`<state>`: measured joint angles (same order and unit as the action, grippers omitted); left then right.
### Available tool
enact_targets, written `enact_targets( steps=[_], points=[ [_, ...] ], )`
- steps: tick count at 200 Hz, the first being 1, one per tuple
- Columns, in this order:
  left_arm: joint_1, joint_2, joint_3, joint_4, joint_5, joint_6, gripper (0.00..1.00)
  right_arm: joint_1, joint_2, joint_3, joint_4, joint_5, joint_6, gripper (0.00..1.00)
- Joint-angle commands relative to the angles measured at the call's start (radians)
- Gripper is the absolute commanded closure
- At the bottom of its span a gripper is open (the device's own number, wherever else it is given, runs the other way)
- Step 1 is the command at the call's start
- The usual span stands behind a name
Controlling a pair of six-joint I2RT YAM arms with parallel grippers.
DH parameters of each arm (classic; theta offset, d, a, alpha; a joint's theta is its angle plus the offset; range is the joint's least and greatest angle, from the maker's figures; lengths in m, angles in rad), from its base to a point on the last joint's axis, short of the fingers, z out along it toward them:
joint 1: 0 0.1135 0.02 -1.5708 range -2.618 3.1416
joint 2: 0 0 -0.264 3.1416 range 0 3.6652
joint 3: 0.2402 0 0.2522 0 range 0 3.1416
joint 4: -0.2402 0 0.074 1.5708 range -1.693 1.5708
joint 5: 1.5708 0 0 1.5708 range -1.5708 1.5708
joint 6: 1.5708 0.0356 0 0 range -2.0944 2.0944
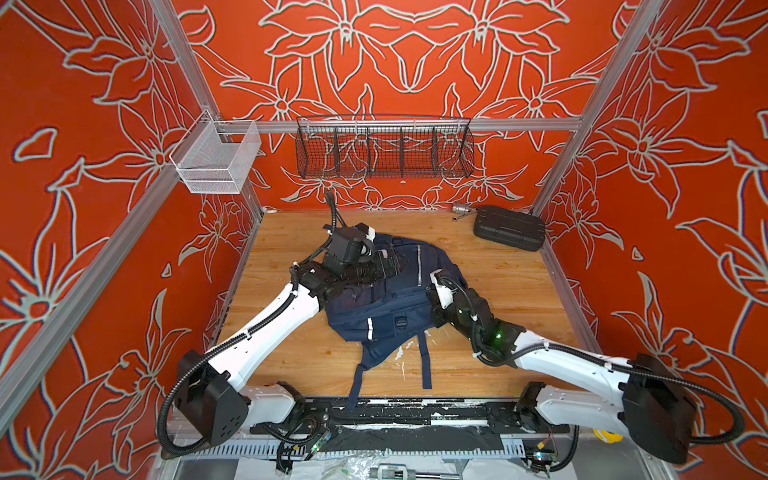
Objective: Pack the student bag
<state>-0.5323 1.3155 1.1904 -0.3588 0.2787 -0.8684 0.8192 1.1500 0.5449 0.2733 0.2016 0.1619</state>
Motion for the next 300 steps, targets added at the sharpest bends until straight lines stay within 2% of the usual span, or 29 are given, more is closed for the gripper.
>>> enact_targets(
  steps=[1,22,51,89,124,145,155,161,175,199,216,234,258,276,300],
  points=[
    [-0.056,0.014,-0.06,0.076,-0.065,-0.578,0.04,0.0,-0.002,-0.007,0.04,-0.039,0.011,1.0],
    [-0.136,-0.017,-0.125,0.141,-0.18,-0.799,0.17,0.001,-0.009,-0.011,0.037,-0.048,0.005,1.0],
    [-0.212,-0.042,-0.172,0.142,-0.3,-0.98,0.25,0.001,-0.013,-0.028,0.048,-0.056,0.01,1.0],
    [-0.242,0.028,-0.23,0.269,-0.351,-1.112,0.28,0.0,-0.01,-0.037,0.053,-0.069,0.02,1.0],
    [-0.244,0.109,-0.242,0.338,-0.408,-1.159,0.37,0.001,-0.011,-0.034,0.04,-0.078,0.013,1.0],
    [-0.243,0.156,-0.234,0.368,-0.419,-1.17,0.48,0.001,-0.007,-0.027,0.031,-0.091,0.006,1.0],
    [-0.24,0.176,-0.222,0.359,-0.412,-1.163,0.61,0.001,-0.003,-0.021,0.026,-0.091,0.007,1.0],
    [-0.237,0.185,-0.217,0.356,-0.403,-1.153,0.7,0.001,-0.001,-0.019,0.023,-0.09,0.008,1.0],
    [-0.213,0.201,-0.201,0.318,-0.33,-1.108,1.0,0.0,-0.001,-0.009,0.011,-0.073,0.013,1.0],
    [-0.143,0.185,-0.193,0.228,-0.177,-0.939,1.0,-0.025,-0.034,0.001,-0.032,-0.045,0.036,1.0],
    [-0.088,0.143,-0.188,0.101,-0.086,-0.818,1.0,-0.076,-0.068,-0.003,-0.068,-0.047,0.069,1.0],
    [-0.035,0.09,-0.199,-0.001,0.001,-0.688,1.0,-0.166,-0.087,0.005,-0.114,-0.095,0.078,1.0],
    [0.018,0.043,-0.23,-0.055,0.106,-0.582,1.0,-0.262,-0.059,0.05,-0.179,-0.153,0.042,1.0],
    [0.049,0.06,-0.208,-0.117,0.182,-0.497,1.0,-0.315,-0.016,0.069,-0.166,-0.208,0.033,1.0],
    [0.102,0.136,-0.106,-0.248,0.283,-0.326,1.0,-0.325,-0.015,0.079,-0.177,-0.24,0.012,1.0]
  ],
)
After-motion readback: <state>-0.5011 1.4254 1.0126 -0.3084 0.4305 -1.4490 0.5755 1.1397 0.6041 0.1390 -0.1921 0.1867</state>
